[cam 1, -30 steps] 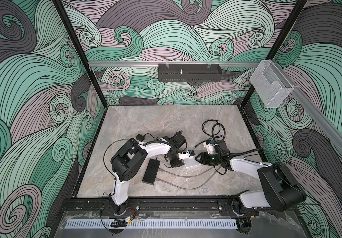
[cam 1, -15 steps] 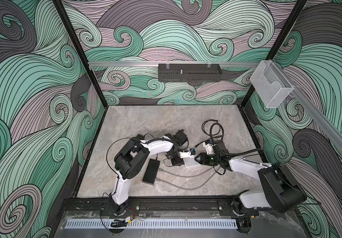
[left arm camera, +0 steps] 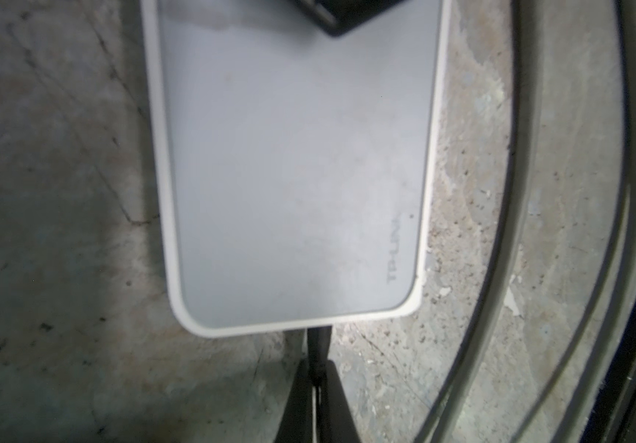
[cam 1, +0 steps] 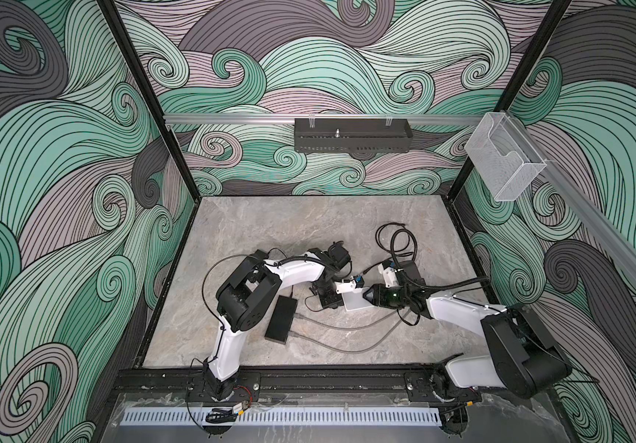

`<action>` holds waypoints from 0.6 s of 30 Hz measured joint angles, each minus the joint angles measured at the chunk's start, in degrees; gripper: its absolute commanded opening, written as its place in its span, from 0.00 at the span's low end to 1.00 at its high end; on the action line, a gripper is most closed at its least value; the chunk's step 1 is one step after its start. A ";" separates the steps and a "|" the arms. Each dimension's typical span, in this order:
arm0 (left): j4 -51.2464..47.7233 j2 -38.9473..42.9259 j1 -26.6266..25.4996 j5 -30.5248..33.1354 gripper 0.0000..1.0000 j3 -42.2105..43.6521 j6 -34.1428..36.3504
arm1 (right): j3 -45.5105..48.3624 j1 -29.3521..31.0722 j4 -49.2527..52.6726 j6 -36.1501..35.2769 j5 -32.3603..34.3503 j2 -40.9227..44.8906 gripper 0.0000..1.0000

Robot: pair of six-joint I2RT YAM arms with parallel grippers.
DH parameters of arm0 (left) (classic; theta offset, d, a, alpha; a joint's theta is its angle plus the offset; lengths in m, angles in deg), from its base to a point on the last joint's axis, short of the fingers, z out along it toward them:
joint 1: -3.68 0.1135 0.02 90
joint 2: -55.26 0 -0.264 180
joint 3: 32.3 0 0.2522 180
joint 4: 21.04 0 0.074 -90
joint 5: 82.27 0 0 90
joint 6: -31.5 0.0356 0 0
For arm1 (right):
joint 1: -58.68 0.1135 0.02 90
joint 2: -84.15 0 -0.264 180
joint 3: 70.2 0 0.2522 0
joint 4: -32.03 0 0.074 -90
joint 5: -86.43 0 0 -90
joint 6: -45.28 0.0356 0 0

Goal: Insert the plug into the switch port

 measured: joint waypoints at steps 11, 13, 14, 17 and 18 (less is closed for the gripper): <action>6.38 0.11 -0.17 -0.09 0.36 -0.20 0.63 | 1.62 -1.49 2.84 -0.63 -1.95 4.50 0.52; 6.95 0.15 -0.13 -0.02 0.36 -0.20 0.81 | 1.75 -1.90 3.69 -1.03 -1.81 6.12 0.53; 7.23 0.20 -0.09 0.00 0.36 -0.20 0.90 | 1.75 -2.08 4.09 -1.20 -1.79 6.78 0.53; 7.28 1.31 0.31 -0.02 0.37 -0.33 1.18 | 1.75 -2.29 5.42 -1.88 -1.73 8.76 0.54; 7.28 2.01 0.66 -0.02 0.37 -0.44 1.33 | 1.75 -2.34 5.92 -2.14 -1.75 9.22 0.54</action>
